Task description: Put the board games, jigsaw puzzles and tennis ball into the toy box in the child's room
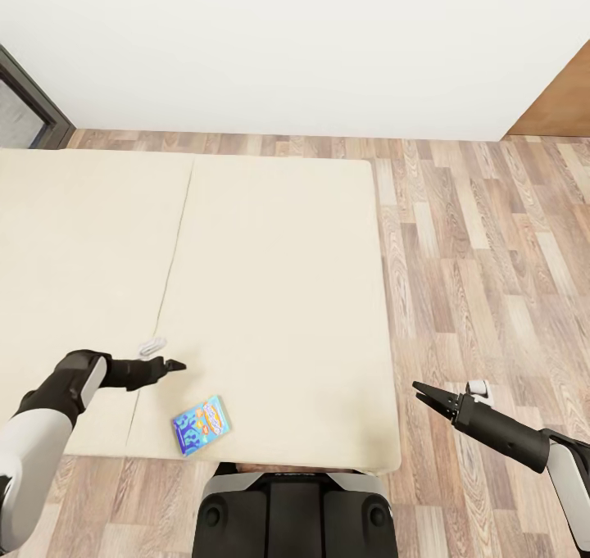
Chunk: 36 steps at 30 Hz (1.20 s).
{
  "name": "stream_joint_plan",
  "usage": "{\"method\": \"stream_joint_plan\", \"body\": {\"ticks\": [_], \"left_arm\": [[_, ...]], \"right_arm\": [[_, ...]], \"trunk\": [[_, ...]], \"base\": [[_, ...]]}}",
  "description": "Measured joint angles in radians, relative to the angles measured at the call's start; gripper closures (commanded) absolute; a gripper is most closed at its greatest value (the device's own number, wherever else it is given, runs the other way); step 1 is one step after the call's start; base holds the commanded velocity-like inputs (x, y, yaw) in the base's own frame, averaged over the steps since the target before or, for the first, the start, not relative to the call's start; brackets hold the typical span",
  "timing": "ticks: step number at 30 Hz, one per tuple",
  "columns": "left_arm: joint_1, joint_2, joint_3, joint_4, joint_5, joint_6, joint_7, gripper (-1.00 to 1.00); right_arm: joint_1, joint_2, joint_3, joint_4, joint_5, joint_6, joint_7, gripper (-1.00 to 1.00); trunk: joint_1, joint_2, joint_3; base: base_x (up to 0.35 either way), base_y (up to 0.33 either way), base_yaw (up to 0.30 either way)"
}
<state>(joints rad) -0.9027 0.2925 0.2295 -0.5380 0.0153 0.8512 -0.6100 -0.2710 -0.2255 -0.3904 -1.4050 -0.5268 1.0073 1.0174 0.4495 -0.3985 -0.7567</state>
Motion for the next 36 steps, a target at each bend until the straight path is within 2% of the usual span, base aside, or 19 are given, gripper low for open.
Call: {"method": "stream_joint_plan", "body": {"ticks": [5,15,25,36], "left_arm": [[0.003,0.000,-0.028,0.000,0.000,0.001,0.000,-1.00],[0.020,-0.006,-0.045,0.001,-0.001,0.003,0.004,-1.00],[0.031,-0.009,-0.085,0.009,-0.001,0.003,0.005,-1.00],[0.033,-0.016,-0.093,0.017,-0.001,0.005,0.007,-1.00]], "right_arm": [[0.000,0.000,0.000,0.000,0.000,0.000,0.000,-1.00],[0.000,0.000,0.000,0.000,0.000,0.000,0.000,-1.00],[0.000,0.000,0.000,0.000,0.000,0.000,0.000,-1.00],[0.000,0.000,0.000,0.000,0.000,0.000,0.000,-1.00]], "trunk": [[0.000,0.000,0.000],[0.000,0.000,0.000],[0.000,0.000,0.000],[0.000,0.000,0.000]], "base": [[0.000,0.000,0.000],[0.000,0.000,0.000],[0.000,0.000,0.000],[0.000,0.000,0.000]]}}
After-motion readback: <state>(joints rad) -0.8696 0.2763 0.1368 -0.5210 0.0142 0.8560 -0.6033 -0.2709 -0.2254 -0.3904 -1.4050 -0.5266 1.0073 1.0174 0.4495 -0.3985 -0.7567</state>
